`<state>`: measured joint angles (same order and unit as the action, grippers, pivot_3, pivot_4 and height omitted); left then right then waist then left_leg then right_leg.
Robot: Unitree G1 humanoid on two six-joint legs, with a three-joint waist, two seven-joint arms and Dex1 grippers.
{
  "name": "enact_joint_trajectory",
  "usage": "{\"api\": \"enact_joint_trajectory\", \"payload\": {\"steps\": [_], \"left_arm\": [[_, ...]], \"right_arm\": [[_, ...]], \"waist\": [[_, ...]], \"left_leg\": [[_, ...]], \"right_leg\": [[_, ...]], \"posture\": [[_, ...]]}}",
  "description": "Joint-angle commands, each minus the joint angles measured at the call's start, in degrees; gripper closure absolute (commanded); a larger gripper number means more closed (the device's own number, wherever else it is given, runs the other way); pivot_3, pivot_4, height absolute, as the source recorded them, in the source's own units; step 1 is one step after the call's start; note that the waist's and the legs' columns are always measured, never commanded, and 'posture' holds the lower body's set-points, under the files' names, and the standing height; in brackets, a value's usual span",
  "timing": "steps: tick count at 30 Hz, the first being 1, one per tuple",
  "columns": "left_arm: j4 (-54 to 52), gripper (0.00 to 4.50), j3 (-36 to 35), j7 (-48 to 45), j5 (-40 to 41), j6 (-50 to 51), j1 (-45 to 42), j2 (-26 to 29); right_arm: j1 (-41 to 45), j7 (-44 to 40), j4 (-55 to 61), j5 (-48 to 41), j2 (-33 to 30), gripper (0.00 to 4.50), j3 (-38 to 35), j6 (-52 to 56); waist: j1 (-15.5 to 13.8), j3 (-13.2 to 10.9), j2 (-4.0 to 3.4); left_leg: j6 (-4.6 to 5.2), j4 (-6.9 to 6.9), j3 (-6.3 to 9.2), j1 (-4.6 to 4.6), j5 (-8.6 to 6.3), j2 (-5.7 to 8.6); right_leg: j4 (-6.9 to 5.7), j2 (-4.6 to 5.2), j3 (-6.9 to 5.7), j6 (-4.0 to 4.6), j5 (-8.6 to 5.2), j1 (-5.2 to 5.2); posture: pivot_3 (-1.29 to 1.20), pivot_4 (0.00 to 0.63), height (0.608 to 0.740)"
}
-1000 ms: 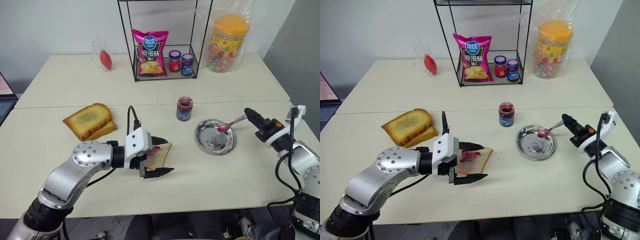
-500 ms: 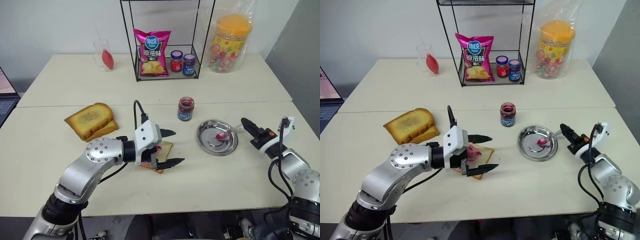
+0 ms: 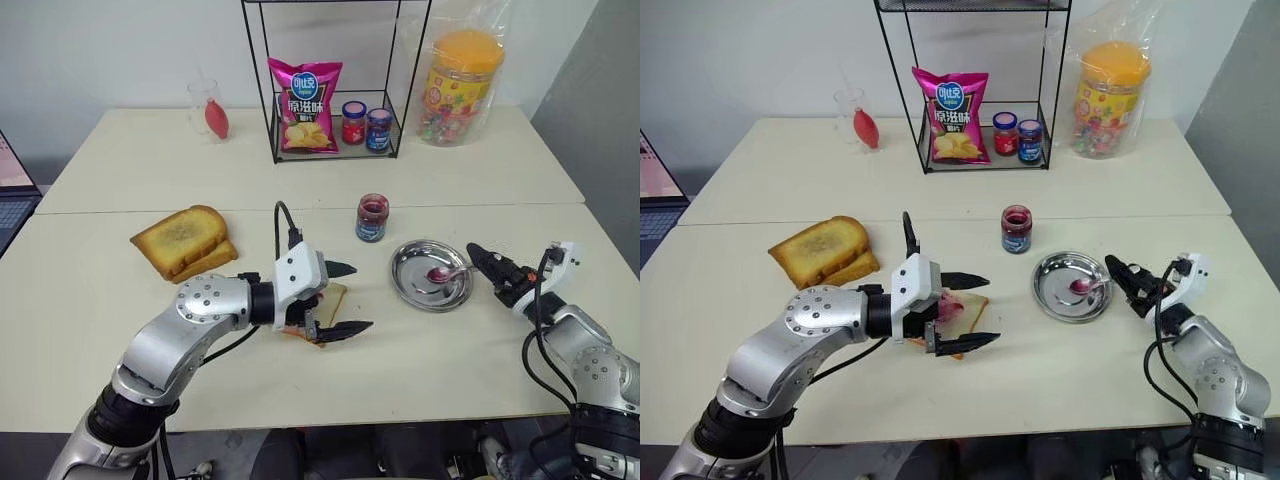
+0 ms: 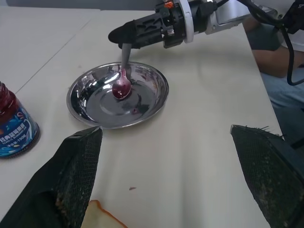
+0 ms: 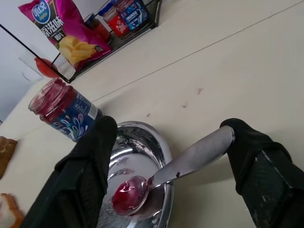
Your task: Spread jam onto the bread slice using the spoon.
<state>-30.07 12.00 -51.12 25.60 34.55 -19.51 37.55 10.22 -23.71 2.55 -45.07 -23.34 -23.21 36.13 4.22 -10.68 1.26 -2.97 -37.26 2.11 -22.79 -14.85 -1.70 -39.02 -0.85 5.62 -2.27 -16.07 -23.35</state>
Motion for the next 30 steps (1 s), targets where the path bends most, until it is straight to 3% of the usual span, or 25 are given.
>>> {"api": "enact_joint_trajectory", "payload": {"steps": [1, 10, 15, 20, 26, 30], "left_arm": [[-0.2, 0.00, -1.3, -0.7, -0.3, -1.8, 0.4, 0.7], [1.5, 0.00, -4.1, 0.2, -1.7, -5.0, 1.4, 1.2], [8.2, 0.00, -12.0, 3.9, -6.8, -11.7, 0.9, 3.9], [10.9, 0.00, -19.0, 3.0, -7.6, -14.1, 4.3, 8.7], [4.5, 0.00, -32.6, -1.3, -0.3, -10.3, 17.1, 12.3], [1.0, 0.00, -39.8, -4.5, -0.7, -7.4, 28.7, 15.4]], "right_arm": [[0.9, 0.0, 1.3, 3.6, -0.6, 0.86, -0.1, -4.8], [3.3, 2.0, -2.7, 11.2, -0.3, 0.86, -0.5, -13.7], [5.1, 1.0, -2.0, 15.2, -4.8, 0.86, -0.9, -17.4], [3.6, -5.5, 5.2, 12.6, -10.3, 0.86, 0.6, -13.9], [-2.2, -20.5, 14.2, 7.8, -22.1, 0.86, 2.5, -6.8], [-7.4, -30.5, 16.3, 7.9, -30.0, 0.86, 2.4, -6.9]], "waist": [[0.0, 0.0, 0.00], [-0.1, 0.0, 0.00], [-0.1, 0.0, -0.01], [-0.1, 0.0, 0.00], [-0.5, 0.0, 0.01], [-1.0, 0.0, 0.03]], "left_leg": [[0.00, 0.00, 0.00, 0.00, 0.00, 0.00], [0.00, -0.04, 0.00, 0.01, 0.00, 0.00], [0.00, -0.09, 0.00, 0.03, 0.00, 0.00], [0.00, -0.10, 0.00, 0.02, 0.00, -0.01], [0.00, -0.02, 0.04, -0.05, -0.01, -0.03], [0.01, 0.01, 0.03, 0.03, -0.01, -0.03]], "right_leg": [[0.00, 0.00, 0.00, 0.00, 0.00, 0.00], [-0.01, 0.00, 0.00, 0.01, 0.01, 0.02], [-0.05, 0.01, 0.00, 0.01, 0.01, 0.02], [-0.02, 0.01, -0.01, 0.00, 0.01, 0.03], [0.05, 0.07, -0.07, 0.00, 0.01, 0.00], [0.07, 0.11, -0.09, 0.00, -0.01, 0.06]], "posture": [[0.00, 0.150, 0.740], [0.00, 0.150, 0.740], [0.00, 0.150, 0.740], [0.00, 0.150, 0.740], [0.00, 0.150, 0.740], [0.00, 0.150, 0.740]]}}
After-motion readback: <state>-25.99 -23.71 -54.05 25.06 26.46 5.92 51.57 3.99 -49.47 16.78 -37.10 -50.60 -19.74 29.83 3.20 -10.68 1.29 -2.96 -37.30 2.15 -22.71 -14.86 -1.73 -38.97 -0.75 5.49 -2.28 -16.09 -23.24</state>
